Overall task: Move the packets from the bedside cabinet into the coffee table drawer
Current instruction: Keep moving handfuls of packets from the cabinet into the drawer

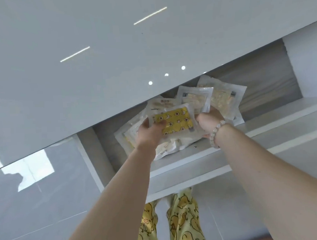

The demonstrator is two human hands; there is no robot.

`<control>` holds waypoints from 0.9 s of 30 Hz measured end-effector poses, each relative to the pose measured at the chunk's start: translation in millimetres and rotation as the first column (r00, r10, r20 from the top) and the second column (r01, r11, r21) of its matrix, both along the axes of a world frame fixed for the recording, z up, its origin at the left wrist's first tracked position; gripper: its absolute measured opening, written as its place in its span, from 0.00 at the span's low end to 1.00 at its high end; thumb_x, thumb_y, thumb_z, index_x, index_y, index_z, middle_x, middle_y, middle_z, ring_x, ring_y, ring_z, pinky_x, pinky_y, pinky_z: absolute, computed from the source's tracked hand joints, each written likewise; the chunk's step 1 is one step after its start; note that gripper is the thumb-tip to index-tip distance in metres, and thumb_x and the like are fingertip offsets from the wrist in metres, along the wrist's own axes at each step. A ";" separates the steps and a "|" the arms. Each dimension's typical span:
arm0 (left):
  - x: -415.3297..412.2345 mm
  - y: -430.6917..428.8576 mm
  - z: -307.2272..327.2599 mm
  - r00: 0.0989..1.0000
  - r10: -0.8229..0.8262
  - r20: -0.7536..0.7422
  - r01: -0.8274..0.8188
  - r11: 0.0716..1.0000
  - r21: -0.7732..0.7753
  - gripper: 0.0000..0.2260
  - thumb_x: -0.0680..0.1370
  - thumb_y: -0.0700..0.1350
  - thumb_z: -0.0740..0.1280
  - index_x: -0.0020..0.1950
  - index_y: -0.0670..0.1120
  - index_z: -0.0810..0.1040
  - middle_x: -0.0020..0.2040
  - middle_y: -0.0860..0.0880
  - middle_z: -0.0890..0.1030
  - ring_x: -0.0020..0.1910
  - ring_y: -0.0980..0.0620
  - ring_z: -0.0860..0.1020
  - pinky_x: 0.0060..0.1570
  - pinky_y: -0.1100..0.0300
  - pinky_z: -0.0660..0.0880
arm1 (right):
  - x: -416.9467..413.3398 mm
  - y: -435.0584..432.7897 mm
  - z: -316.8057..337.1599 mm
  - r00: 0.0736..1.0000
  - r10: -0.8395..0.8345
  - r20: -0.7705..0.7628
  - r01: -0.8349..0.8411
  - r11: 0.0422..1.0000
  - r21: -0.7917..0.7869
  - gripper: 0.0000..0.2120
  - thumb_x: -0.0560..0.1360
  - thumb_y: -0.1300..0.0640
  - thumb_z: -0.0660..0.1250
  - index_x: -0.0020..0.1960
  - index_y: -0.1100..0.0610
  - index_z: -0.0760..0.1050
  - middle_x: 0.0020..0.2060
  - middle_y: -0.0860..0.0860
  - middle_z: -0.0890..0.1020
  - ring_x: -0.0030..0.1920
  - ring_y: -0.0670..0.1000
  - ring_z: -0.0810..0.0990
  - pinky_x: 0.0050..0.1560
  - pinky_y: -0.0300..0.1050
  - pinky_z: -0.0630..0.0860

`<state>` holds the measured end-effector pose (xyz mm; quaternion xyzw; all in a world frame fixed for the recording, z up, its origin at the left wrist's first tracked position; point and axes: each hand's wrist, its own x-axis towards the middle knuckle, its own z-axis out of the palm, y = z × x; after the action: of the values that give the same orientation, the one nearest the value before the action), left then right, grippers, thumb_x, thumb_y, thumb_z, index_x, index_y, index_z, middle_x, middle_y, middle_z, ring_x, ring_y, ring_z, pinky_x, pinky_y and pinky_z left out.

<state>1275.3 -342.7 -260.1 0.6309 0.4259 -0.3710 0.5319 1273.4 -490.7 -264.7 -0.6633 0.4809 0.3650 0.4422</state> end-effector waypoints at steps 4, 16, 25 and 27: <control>3.1 -6.1 -8.2 0.985 -0.148 0.092 0.139 0.985 0.101 0.05 0.78 0.43 0.65 0.53 0.51 0.75 0.39 0.57 0.77 0.41 0.52 0.79 0.38 0.61 0.78 | 3.5 -7.7 -5.1 0.983 0.171 0.072 -0.158 0.975 -0.155 0.13 0.78 0.60 0.60 0.62 0.60 0.72 0.57 0.56 0.78 0.58 0.58 0.77 0.58 0.47 0.73; 30.1 -10.6 0.2 0.580 -0.802 -0.144 0.711 0.411 0.570 0.23 0.78 0.54 0.64 0.68 0.45 0.66 0.63 0.46 0.74 0.64 0.45 0.71 0.50 0.54 0.72 | 14.8 5.4 -2.4 0.898 0.437 -0.047 -0.407 0.785 -0.468 0.23 0.77 0.56 0.62 0.71 0.59 0.62 0.61 0.58 0.73 0.62 0.59 0.73 0.55 0.52 0.72; 13.1 2.5 27.2 0.344 -0.916 -0.208 0.763 0.143 0.630 0.26 0.79 0.56 0.61 0.71 0.44 0.60 0.68 0.44 0.64 0.66 0.45 0.65 0.61 0.53 0.67 | -0.2 17.6 38.0 0.681 0.711 -0.176 -0.643 0.465 -0.609 0.27 0.74 0.61 0.65 0.71 0.59 0.61 0.68 0.58 0.65 0.67 0.57 0.66 0.63 0.51 0.67; 8.6 14.3 46.0 0.130 -0.971 -0.201 0.798 -0.017 0.603 0.22 0.79 0.53 0.61 0.69 0.45 0.63 0.68 0.45 0.64 0.66 0.45 0.65 0.61 0.53 0.66 | -8.0 25.5 62.8 0.493 0.855 -0.163 -0.738 0.311 -0.599 0.22 0.75 0.62 0.62 0.68 0.58 0.64 0.67 0.55 0.69 0.65 0.55 0.69 0.63 0.48 0.66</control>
<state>1283.9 -328.4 -214.1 0.9229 -0.0755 -0.3776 -0.0068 1265.4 -465.2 -201.9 -0.9448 0.1326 0.2993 0.0103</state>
